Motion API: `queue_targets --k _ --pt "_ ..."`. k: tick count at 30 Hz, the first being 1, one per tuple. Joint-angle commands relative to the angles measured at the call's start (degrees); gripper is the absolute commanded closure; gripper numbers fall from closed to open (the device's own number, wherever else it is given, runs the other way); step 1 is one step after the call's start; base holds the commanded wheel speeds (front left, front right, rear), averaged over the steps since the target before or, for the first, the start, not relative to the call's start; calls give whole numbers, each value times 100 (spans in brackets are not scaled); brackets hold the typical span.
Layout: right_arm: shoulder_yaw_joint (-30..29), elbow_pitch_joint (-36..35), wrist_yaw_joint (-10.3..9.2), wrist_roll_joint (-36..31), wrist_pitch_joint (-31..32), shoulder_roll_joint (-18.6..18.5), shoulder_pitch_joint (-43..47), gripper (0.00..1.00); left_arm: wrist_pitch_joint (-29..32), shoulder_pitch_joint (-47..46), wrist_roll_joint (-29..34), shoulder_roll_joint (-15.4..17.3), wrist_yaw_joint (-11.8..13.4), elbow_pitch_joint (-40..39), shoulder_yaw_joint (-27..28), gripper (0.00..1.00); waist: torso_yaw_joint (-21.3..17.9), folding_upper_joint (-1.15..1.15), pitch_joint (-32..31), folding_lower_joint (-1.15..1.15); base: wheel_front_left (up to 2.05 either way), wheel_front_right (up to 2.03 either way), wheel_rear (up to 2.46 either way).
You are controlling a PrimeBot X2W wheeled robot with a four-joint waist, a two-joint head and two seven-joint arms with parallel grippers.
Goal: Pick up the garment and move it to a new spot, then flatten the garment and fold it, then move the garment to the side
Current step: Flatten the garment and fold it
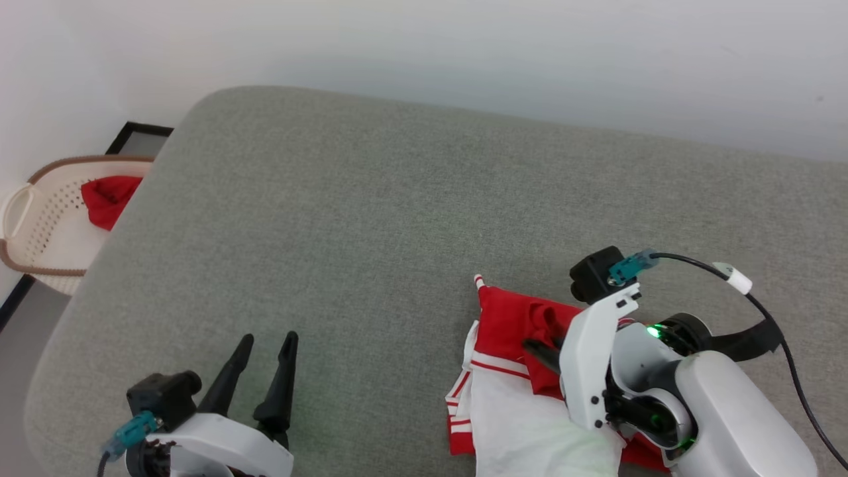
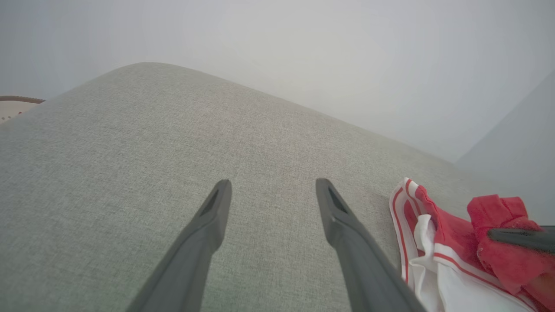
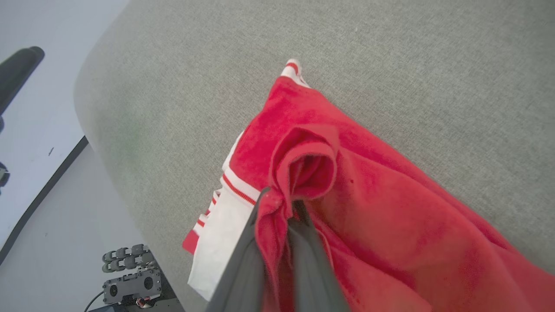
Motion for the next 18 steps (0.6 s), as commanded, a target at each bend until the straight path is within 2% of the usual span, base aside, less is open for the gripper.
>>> queue_targets --k 1,5,6,11,18 --pt "86 121 -4 -23 -98 20 -115 97 -34 -60 29 -29 -29 35 -9 0 28 0 30 0 0 0 0" --pt "313 346 -4 68 -273 9 -282 5 -51 -118 40 -62 -56 125 -13 0 31 0 32 0 0 0 0" --pt "355 368 -4 108 -305 -2 -320 0 -57 -114 38 -63 -52 141 -5 0 23 0 24 0 0 0 0" --pt "474 279 -4 394 -330 -43 -411 0 -75 -29 24 -28 -65 186 47 0 -81 0 -43 0 0 0 0" --pt "424 -371 -4 549 -374 -242 -225 0 -82 84 1 20 -20 145 86 0 -331 0 -166 0 0 0 0"
